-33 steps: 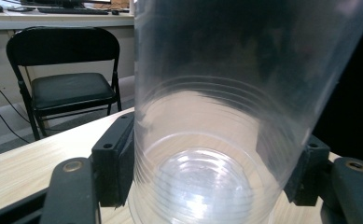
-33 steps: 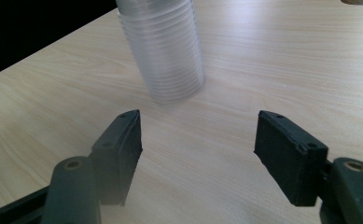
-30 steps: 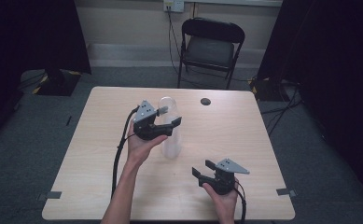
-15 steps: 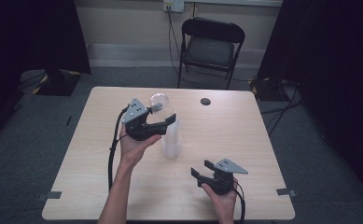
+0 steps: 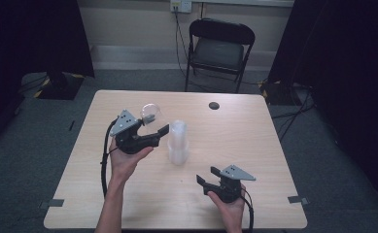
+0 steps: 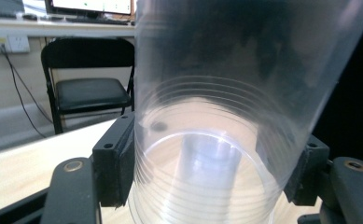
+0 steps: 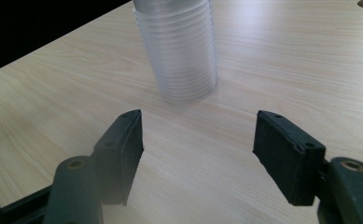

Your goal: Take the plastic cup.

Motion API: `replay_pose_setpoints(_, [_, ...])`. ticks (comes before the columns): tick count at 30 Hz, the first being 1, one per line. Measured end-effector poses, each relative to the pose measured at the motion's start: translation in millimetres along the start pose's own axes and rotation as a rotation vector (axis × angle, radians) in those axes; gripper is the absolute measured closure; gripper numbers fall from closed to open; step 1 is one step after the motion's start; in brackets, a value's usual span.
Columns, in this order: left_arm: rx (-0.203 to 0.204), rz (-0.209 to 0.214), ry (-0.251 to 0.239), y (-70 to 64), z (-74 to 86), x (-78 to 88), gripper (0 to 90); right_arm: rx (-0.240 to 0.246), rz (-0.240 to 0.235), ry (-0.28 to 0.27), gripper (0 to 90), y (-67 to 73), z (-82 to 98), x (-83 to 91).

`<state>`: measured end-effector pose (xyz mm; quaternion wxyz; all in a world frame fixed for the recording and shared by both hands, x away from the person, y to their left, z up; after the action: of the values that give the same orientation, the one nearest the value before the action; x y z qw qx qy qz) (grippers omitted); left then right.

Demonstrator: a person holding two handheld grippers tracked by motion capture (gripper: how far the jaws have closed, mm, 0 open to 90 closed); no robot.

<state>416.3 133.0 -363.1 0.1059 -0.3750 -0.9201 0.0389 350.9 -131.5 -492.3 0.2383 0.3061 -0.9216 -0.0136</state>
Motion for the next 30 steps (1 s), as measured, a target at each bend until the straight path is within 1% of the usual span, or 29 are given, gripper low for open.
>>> replay_pose_setpoints(1, [0.017, -0.004, 0.003, 2.5, 3.2, 1.4, 32.4, 0.002, -0.001, 0.0, 32.7, 0.7, 0.0, -0.2])
replay_pose_setpoints(4, [0.056, 0.01, 0.012, 7.8, 14.2, 5.1, 32.4, 0.006, -0.006, -0.001, 32.8, 2.5, -0.2, -1.1])
replay_pose_setpoints(5, [0.07, 0.008, 0.013, 8.7, 17.9, 5.9, 32.4, 0.008, -0.009, -0.004, 32.9, 3.2, -0.3, -1.5])
replay_pose_setpoints(7, [0.077, 0.005, 0.032, 10.2, 25.2, 7.5, 32.4, 0.009, -0.012, -0.004, 33.3, 4.7, -0.3, -1.8])
replay_pose_setpoints(11, [0.117, 0.007, 0.054, 10.1, 37.6, 10.7, 32.4, 0.02, -0.019, -0.009, 35.8, 8.5, -0.6, -2.5])
replay_pose_setpoints(14, [0.146, 0.02, 0.062, 7.2, 46.8, 13.8, 32.3, 0.035, -0.027, -0.016, 37.4, 12.4, -1.3, -3.6])
replay_pose_setpoints(15, [0.146, 0.02, 0.062, 7.2, 46.8, 13.8, 32.3, 0.039, -0.03, -0.018, 37.8, 14.1, -1.6, -3.9])
replay_pose_setpoints(17, [0.159, 0.029, 0.072, 4.1, 53.0, 14.9, 32.3, 0.043, -0.038, -0.02, 38.4, 15.9, -1.9, -4.4])
replay_pose_setpoints(18, [0.157, 0.03, 0.084, 1.1, 59.1, 15.5, 32.3, 0.056, -0.047, -0.026, 39.2, 19.7, -2.5, -5.6])
replay_pose_setpoints(19, [0.157, 0.03, 0.084, 1.1, 59.1, 15.5, 32.3, 0.056, -0.047, -0.026, 39.2, 19.7, -2.5, -5.6])
replay_pose_setpoints(20, [0.139, 0.023, 0.099, -3.7, 65.4, 16.0, 32.3, 0.071, -0.058, -0.027, 39.9, 24.0, -2.7, -6.7])
replay_pose_setpoints(22, [0.144, 0.031, 0.109, -7.6, 71.0, 17.4, 32.3, 0.086, -0.063, -0.026, 40.2, 27.7, -2.8, -8.3])
replay_pose_setpoints(23, [0.157, 0.032, 0.102, -10.3, 74.7, 18.5, 32.2, 0.094, -0.068, -0.024, 40.5, 29.2, -2.6, -8.9])
replay_pose_setpoints(24, [0.157, 0.032, 0.102, -10.3, 74.7, 18.5, 32.3, 0.094, -0.068, -0.024, 40.5, 29.2, -2.6, -8.9])
replay_pose_setpoints(25, [0.176, 0.039, 0.098, -12.9, 80.4, 20.1, 32.4, 0.117, -0.075, -0.014, 39.4, 32.6, -2.0, -11.1])
replay_pose_setpoints(26, [0.187, 0.045, 0.096, -14.3, 82.8, 20.4, 32.5, 0.125, -0.086, -0.009, 39.4, 34.6, -1.6, -12.2])
replay_pose_setpoints(27, [0.187, 0.045, 0.096, -14.3, 82.8, 20.4, 32.6, 0.125, -0.086, -0.009, 39.4, 34.6, -1.6, -12.2])
replay_pose_setpoints(28, [0.199, 0.051, 0.102, -16.7, 87.5, 20.7, 32.7, 0.14, -0.103, -0.005, 39.4, 38.2, -0.7, -14.5])
replay_pose_setpoints(29, [0.21, 0.055, 0.103, -17.7, 89.7, 20.6, 32.8, 0.154, -0.11, 0.001, 39.4, 40.1, -0.3, -15.5])
replay_pose_setpoints(30, [0.21, 0.055, 0.103, -17.7, 89.7, 20.6, 32.8, 0.154, -0.11, 0.001, 39.4, 40.1, -0.3, -15.5])
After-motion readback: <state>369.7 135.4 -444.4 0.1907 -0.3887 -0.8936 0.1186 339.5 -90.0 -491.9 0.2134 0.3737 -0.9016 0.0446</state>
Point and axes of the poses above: each handheld gripper's, and its own axes: x roughly backward along the jaws, z roughly out of its underside, y roughly to its left, the point moved 4 cm from there along -x, roughly forward along the jaws, and after that the axes turned 2 degrees about z, right-handed, at the moved point
